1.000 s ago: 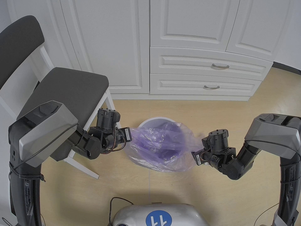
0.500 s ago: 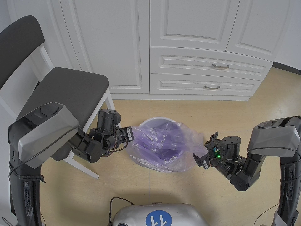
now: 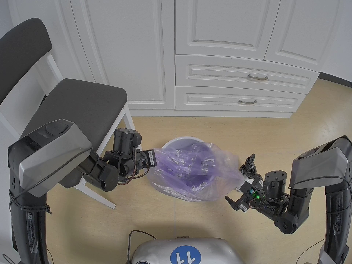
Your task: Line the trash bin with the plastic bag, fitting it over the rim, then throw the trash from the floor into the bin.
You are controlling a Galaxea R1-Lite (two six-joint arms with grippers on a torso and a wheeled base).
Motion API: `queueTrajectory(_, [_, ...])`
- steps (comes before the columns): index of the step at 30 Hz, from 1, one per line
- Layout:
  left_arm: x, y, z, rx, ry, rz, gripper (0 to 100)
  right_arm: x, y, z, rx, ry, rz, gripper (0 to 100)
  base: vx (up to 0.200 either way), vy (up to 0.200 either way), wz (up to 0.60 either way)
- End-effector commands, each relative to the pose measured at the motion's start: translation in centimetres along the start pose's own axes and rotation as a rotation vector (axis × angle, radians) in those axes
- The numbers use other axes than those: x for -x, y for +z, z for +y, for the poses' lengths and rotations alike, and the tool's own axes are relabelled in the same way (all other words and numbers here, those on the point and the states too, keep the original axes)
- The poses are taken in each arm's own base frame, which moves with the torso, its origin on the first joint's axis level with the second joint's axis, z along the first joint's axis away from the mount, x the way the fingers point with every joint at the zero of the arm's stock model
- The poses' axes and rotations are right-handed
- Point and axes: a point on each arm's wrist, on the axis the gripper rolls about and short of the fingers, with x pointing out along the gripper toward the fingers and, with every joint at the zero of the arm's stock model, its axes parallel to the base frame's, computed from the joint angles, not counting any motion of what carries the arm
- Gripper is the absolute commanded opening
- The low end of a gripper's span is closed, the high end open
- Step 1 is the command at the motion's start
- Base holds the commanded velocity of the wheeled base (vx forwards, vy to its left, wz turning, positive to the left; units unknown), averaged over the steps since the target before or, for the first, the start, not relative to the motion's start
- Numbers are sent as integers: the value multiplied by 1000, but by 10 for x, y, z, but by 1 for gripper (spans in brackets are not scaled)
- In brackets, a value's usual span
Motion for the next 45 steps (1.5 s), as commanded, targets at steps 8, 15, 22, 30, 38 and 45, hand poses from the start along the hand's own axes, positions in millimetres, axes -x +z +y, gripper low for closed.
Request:
queueTrajectory(8, [2, 0, 1, -10, -7, -27, 0, 13, 31, 10, 10, 20, -109, 100, 0, 0, 0])
queueTrajectory(15, [4, 2, -1, -9, -19, -43, 0, 11, 48, 31, 39, 54, -162, 100, 0, 0, 0])
queueTrajectory(22, [17, 14, -5, 18, -37, -72, 0, -8, 84, 47, -30, -10, -265, 100, 0, 0, 0])
queueTrajectory(30, [9, -7, -19, 23, -63, -21, 0, -17, 73, 64, -89, 21, -220, 100, 0, 0, 0])
queueTrajectory(38, [-12, -15, -6, 37, -40, -34, 0, -41, 91, 62, -107, -26, -312, 100, 0, 0, 0])
queueTrajectory(45, [-13, -11, 1, 52, -37, -50, 0, -54, 104, 61, -67, -23, -324, 100, 0, 0, 0])
